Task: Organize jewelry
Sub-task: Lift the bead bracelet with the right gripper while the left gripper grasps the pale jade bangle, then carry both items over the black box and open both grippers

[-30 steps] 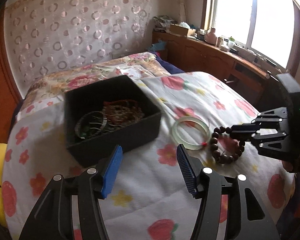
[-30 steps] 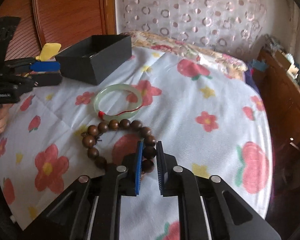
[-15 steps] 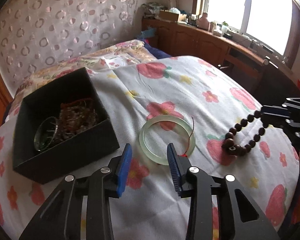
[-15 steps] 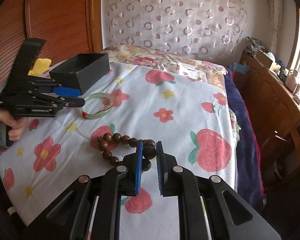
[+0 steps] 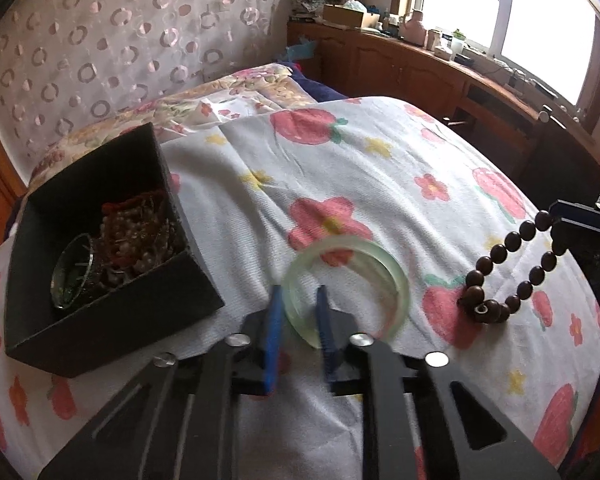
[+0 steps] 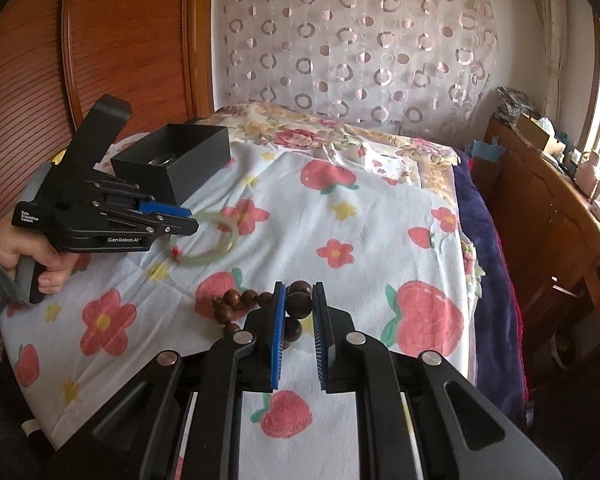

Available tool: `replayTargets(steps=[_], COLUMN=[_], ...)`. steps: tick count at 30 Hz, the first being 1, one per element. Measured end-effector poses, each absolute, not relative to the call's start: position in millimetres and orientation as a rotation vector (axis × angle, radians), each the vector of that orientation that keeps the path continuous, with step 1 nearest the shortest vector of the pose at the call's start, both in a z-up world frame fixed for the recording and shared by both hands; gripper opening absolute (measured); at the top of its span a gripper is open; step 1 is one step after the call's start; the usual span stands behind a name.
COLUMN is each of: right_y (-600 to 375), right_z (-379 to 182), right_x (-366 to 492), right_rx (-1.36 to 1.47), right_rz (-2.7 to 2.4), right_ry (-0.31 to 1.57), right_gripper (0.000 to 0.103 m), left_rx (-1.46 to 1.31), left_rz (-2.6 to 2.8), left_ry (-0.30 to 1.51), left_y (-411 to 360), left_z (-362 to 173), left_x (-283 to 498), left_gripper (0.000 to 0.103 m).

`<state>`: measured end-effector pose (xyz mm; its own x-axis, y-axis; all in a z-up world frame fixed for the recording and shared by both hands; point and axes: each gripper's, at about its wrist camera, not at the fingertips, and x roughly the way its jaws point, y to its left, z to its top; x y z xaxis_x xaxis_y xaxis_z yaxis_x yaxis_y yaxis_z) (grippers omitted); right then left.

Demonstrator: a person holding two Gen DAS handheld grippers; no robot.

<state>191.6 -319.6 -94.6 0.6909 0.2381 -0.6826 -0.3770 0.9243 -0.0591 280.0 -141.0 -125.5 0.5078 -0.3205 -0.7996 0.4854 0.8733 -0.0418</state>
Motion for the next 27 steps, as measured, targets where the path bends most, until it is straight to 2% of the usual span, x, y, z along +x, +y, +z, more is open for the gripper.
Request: replayTargets(steps=[7,18,27], right_y=[-313,-300,-266], right_z=[-79,-58,-18], right_x=[194,196,211], right_rx=[-0.21,-0.225,-0.287], right_rz=[0.355,0.37,0.424], right_ry=[0.697,0.646,0.55], right_gripper=[0.015,0.015,0.015], left_rx=[0.23,0.219,0.165], left_rz=[-0.529,-0.534,-0.462], left_ry=[0.886,0.776,0.711], left_y=[-148,-141,-106], left_z=[-120,-77,-45], left_x=[268,253,265], left_gripper=[0.006,0.006,0.007])
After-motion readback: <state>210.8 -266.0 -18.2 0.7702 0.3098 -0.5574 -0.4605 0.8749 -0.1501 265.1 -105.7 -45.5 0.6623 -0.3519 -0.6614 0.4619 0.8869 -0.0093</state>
